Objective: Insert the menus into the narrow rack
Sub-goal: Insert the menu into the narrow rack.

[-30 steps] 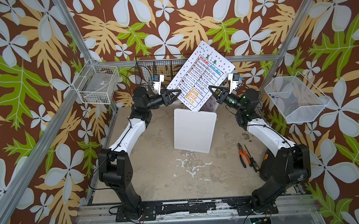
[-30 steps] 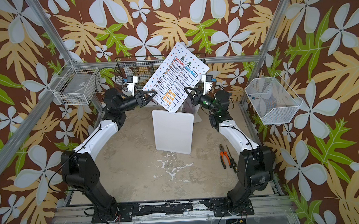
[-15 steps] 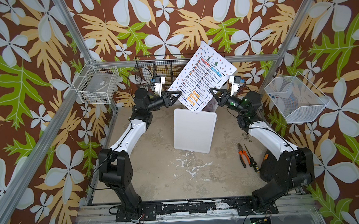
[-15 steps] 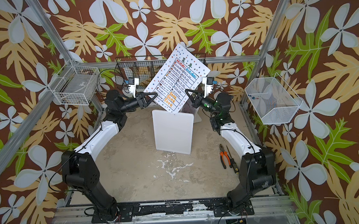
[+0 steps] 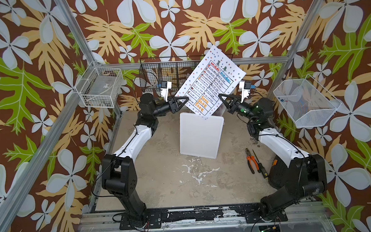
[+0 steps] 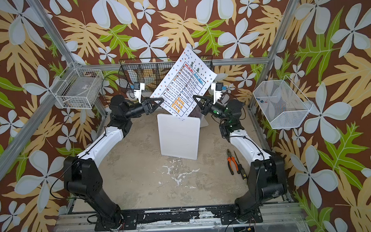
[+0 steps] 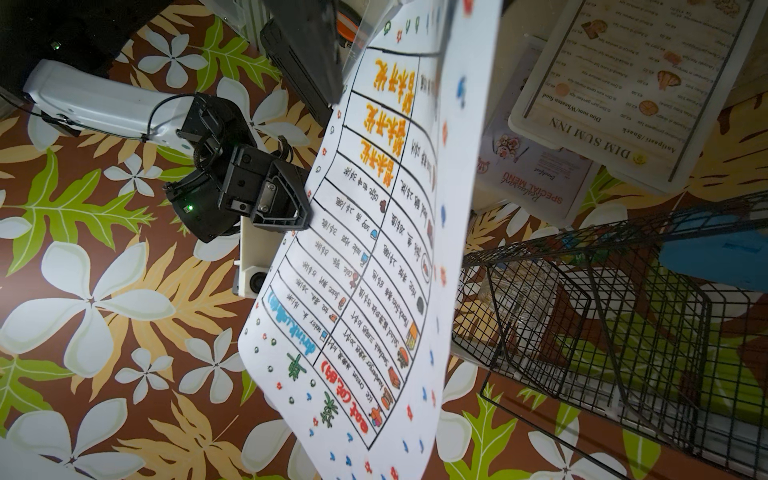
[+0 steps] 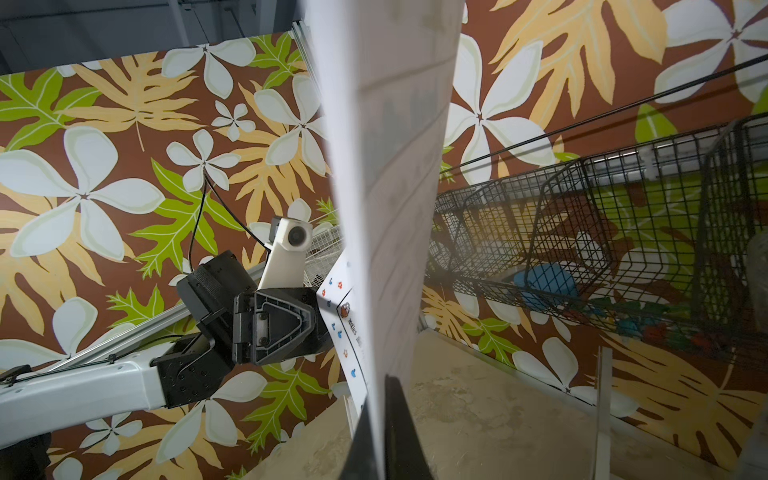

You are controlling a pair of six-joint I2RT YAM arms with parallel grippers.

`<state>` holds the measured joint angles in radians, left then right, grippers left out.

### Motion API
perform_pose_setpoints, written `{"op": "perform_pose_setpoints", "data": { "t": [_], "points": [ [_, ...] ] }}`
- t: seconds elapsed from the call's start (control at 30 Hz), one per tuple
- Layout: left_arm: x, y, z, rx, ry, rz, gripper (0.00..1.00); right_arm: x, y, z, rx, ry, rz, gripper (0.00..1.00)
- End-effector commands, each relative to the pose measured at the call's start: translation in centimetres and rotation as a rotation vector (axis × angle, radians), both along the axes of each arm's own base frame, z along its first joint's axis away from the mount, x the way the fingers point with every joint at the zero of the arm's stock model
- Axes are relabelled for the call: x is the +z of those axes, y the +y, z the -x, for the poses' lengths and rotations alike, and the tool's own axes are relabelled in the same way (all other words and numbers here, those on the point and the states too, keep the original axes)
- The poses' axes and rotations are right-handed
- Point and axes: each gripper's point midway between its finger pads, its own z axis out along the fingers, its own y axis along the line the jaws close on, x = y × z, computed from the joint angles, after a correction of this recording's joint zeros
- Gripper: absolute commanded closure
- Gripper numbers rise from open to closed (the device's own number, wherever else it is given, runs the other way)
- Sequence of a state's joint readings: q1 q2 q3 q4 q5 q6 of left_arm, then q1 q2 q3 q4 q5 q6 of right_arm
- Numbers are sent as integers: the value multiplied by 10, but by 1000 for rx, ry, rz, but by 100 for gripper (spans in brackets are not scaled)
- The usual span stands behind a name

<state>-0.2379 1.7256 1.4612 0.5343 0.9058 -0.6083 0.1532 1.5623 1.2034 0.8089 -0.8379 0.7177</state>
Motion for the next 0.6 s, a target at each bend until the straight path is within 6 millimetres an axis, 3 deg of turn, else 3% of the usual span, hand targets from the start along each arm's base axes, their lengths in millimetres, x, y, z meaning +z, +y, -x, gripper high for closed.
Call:
{"op": "perform_pose_setpoints", "data": {
  "t": [0.0, 0.57],
  "points": [
    [10, -1, 6, -13, -34, 12, 61, 9, 1, 10, 36, -52, -2, 100],
    [8, -5, 6, -29, -32, 16, 59, 7, -11, 26, 91, -76, -23, 100]
  ]
}}
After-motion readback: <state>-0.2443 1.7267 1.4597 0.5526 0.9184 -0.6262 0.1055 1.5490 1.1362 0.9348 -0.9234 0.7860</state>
